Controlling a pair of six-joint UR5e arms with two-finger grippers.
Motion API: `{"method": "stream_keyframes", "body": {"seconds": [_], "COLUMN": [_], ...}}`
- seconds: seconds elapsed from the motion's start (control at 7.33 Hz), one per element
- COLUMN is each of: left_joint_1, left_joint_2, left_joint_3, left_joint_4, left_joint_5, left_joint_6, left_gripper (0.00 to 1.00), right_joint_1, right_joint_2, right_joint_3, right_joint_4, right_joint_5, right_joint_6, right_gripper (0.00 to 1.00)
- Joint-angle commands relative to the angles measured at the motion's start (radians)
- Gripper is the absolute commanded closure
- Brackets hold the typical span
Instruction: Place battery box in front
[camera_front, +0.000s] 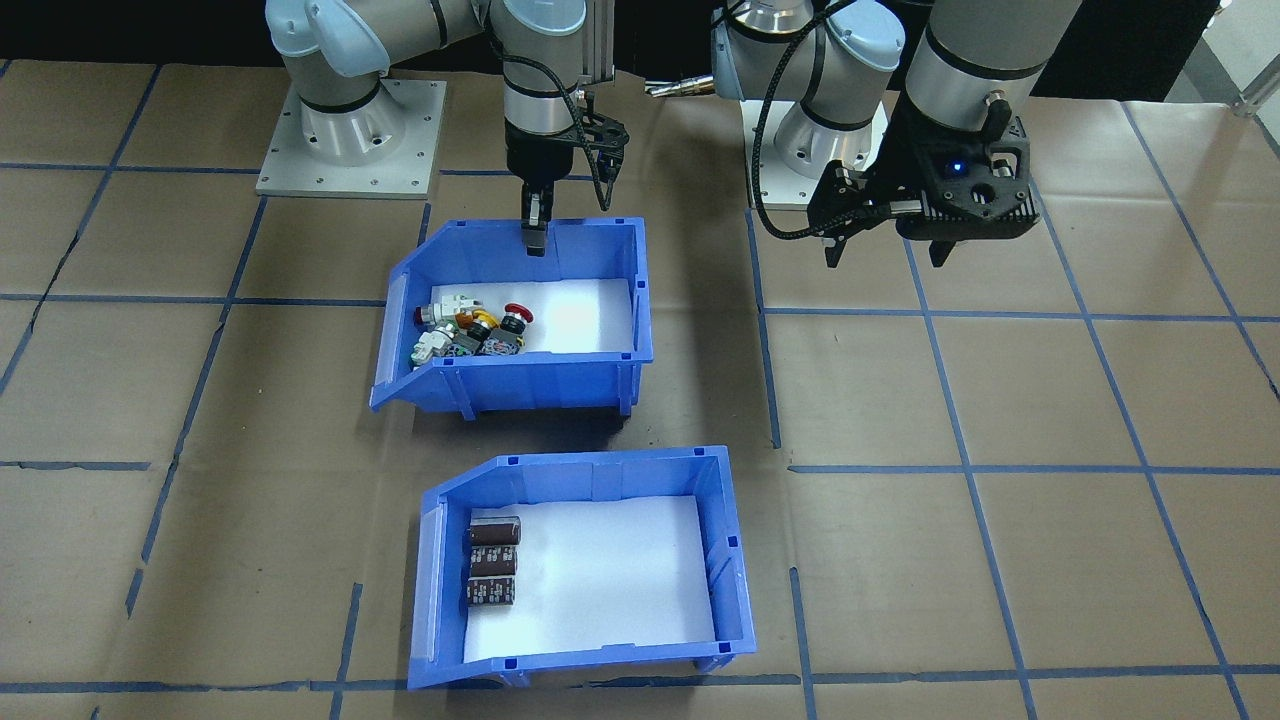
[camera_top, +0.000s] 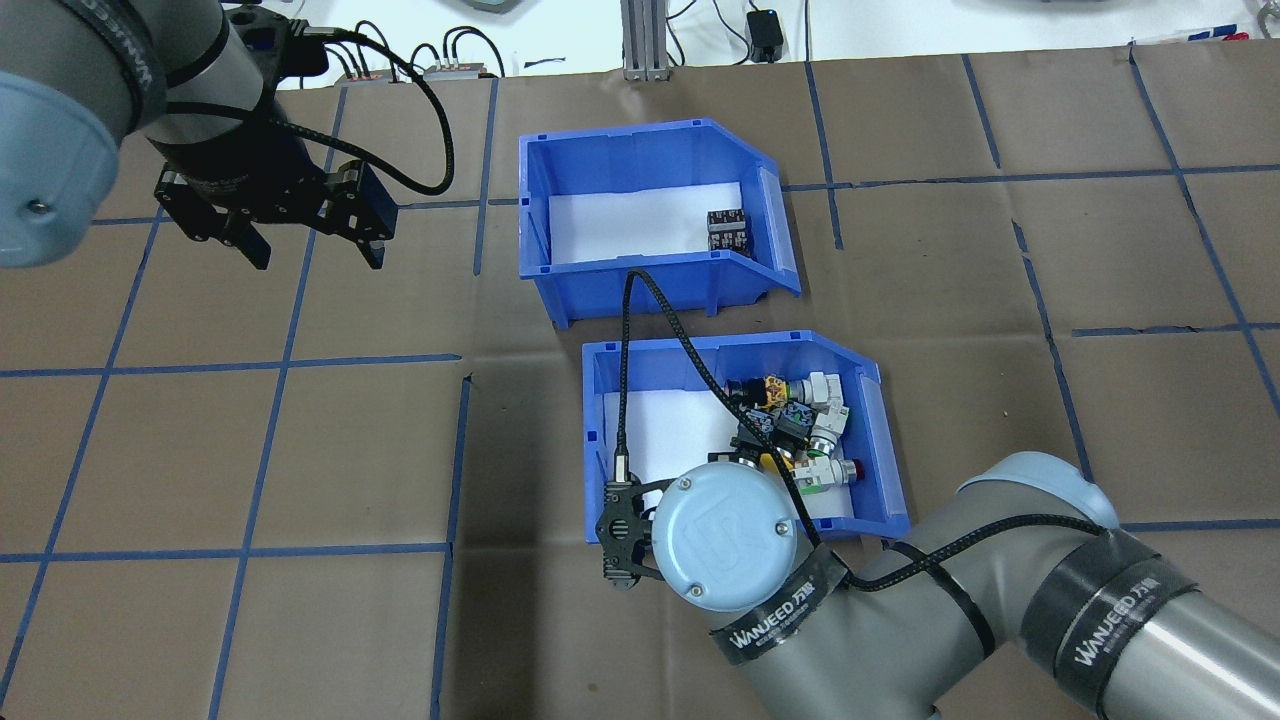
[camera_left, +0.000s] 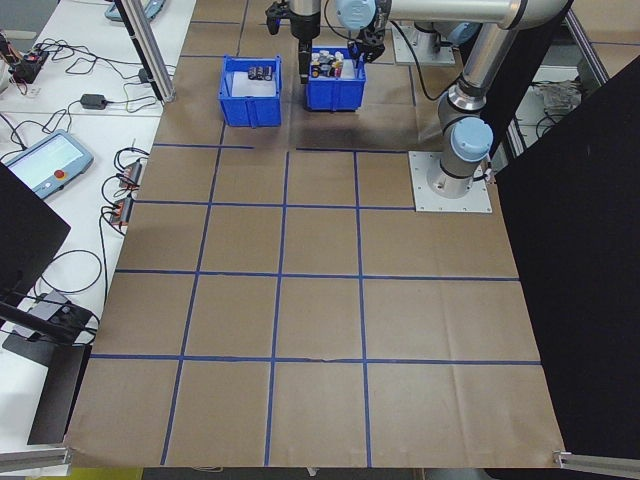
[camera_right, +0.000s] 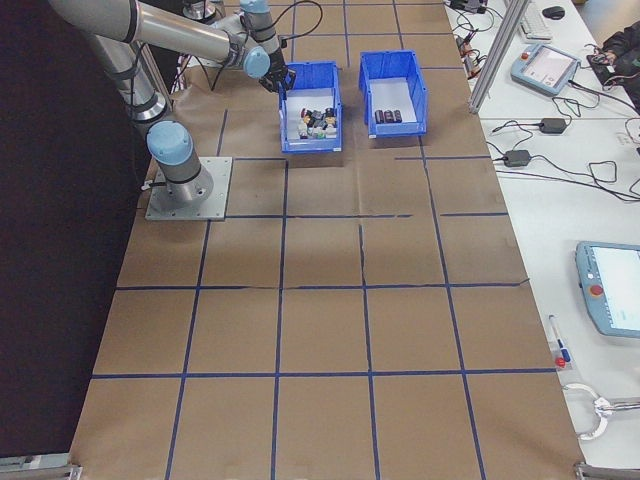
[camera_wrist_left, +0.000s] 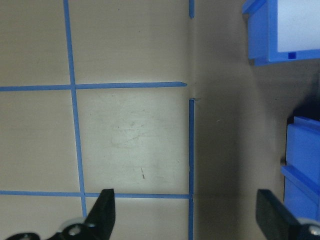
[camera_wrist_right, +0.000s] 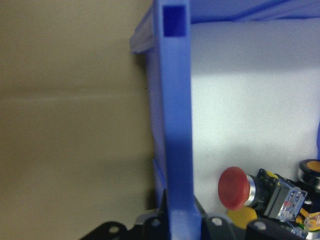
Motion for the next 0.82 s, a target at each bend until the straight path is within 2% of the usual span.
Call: {"method": "stream_keyframes", "body": {"seconds": [0.0,0.14,0.27,0.41,0.68], "left_joint_1": [0.000,0.000,0.000,0.000,0.000], "left_joint_2": [-0.008,-0.011,-0.014,-0.011,-0.014], "left_joint_3": [0.001,0.000,0.000,0.000,0.000], "left_joint_4": [0.017,0.025,0.026,0.025,0.026], "left_joint_5": [0.000,0.002,0.002,0.002,0.002], "left_joint_6": [0.001,0.003,0.003,0.006,0.001], "left_gripper": [0.01,0.01,0.01,0.01,0.01], "right_joint_1": [0.000,0.000,0.000,-0.001,-0.015], "right_joint_2": [0.000,0.002,0.003,-0.004,-0.029], "right_joint_3": [-0.003,-0.003,-0.001,-0.004,-0.033], "right_joint_4": [0.000,0.003,-0.001,-0.001,0.005], "right_joint_5": [0.007,0.007,0.013,0.022,0.016], "right_joint_6": [0.042,0.053,0.053,0.048,0.040], "right_gripper": [0.84,0.82,0.10,0.00,0.00]}}
